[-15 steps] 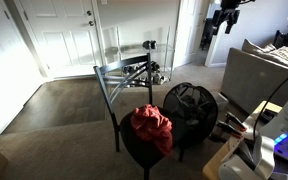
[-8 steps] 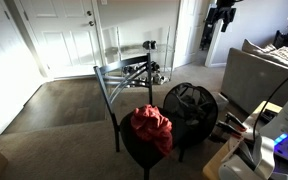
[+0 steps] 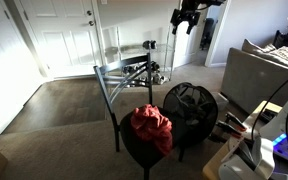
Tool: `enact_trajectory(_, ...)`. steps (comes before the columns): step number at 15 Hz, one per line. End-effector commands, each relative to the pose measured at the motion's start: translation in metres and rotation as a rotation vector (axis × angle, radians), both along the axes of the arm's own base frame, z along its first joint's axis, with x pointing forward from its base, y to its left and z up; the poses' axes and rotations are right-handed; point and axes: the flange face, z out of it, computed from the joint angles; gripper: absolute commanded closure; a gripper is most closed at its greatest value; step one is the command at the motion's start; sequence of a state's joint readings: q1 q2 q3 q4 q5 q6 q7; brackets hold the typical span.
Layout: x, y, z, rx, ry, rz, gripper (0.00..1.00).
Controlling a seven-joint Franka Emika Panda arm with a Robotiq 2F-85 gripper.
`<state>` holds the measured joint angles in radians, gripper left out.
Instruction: Put the red cloth in the laundry basket
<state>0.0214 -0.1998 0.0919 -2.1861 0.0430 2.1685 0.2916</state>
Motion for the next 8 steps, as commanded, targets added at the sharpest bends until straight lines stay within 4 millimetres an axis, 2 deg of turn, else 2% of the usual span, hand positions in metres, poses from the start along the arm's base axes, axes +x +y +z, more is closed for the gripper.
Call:
enact_trajectory(1, 0.053, 0.002, -0.073, 0.029, -0.049, -0.01, 0.0)
enact_trajectory(3, 0.075, 0.004, -0.124, 0.061, -0.09, -0.015, 0.0)
enact_trajectory(5, 0.091, 0.019, -0.176, 0.093, -0.118, -0.033, 0.0)
enact_trajectory(8, 0.089, 0.038, -0.212, 0.085, -0.171, -0.039, 0.0)
